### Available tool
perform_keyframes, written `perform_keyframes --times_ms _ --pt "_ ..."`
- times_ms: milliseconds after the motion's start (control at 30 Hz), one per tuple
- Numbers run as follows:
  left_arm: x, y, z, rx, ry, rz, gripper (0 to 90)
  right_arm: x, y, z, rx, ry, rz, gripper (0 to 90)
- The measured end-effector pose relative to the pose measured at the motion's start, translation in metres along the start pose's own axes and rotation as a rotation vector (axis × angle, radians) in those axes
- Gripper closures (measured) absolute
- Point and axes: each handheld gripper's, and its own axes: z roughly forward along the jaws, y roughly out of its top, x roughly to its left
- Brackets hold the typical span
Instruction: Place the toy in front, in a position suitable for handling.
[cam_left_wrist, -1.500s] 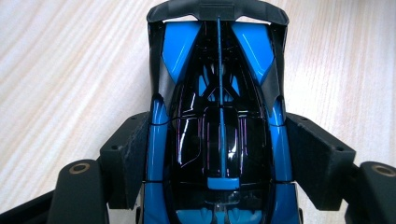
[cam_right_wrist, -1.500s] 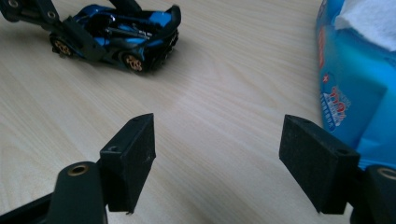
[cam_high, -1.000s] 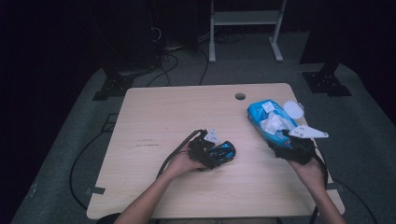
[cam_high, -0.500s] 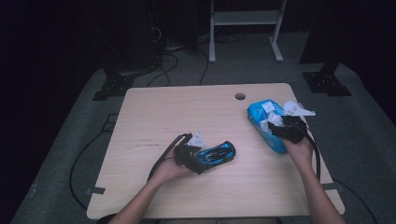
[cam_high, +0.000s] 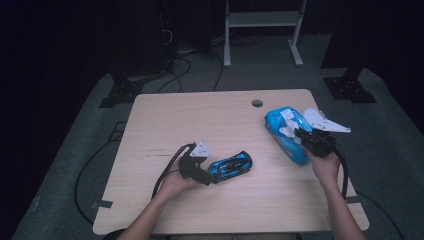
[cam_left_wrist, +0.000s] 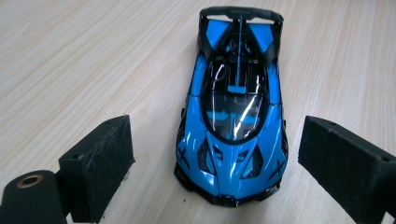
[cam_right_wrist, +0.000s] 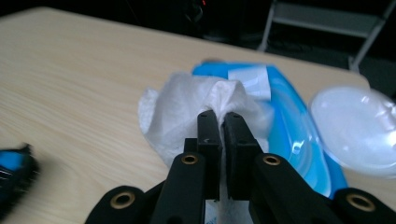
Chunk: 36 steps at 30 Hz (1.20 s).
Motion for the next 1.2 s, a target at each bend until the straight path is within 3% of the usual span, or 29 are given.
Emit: perform_keyframes --times_ms 200,367,533,633,700,767,800,867,933,1000,1067,1133,1200 --pt "-0.001 0.000 0.001 0.001 0.000 0.009 9.7 0.017 0.015 -0.041 -0.056 0.111 -0.053 85.2" --pt "-0.003 0.000 0.002 0.002 -0.005 0.021 9.7 0.054 0.014 -0.060 -0.010 0.291 -0.131 85.0" --pt "-0.004 0.000 0.002 0.005 -0.013 0.031 9.7 0.089 0.011 -0.052 0.066 0.501 -0.085 84.6" --pt "-0.004 -0.001 0.002 0.006 -0.021 0.035 9.7 0.102 0.010 -0.044 0.124 0.604 -0.057 84.6" --pt "-0.004 -0.001 0.002 0.002 -0.023 0.031 9.7 0.107 0.010 -0.039 0.139 0.638 -0.046 84.7" --pt "-0.004 -0.001 0.003 0.004 -0.027 0.035 9.7 0.108 0.011 -0.030 0.170 0.743 0.044 84.6" --pt "-0.004 -0.001 0.003 0.003 -0.028 0.034 9.7 0.109 0.012 -0.024 0.207 0.758 0.046 84.6" --pt "-0.004 -0.001 0.003 0.003 -0.029 0.034 9.8 0.112 0.013 -0.017 0.239 0.687 -0.007 84.6" --pt "-0.004 -0.001 0.003 -0.001 -0.040 0.036 11.2 0.114 0.012 -0.004 0.291 0.658 -0.027 83.9" --pt "-0.003 -0.001 0.003 0.002 -0.045 0.037 14.2 0.118 0.012 0.006 0.336 0.580 -0.083 83.6" --pt "-0.002 -0.002 0.003 0.002 -0.056 0.035 16.0 0.120 0.011 0.016 0.371 0.563 -0.095 80.8" --pt "-0.001 -0.002 0.004 0.000 -0.063 0.033 18.3 0.124 0.011 0.023 0.379 0.523 -0.148 77.1" --pt "-0.002 -0.003 0.004 0.001 -0.065 0.033 18.2 0.128 0.011 0.031 0.377 0.525 -0.160 72.7"
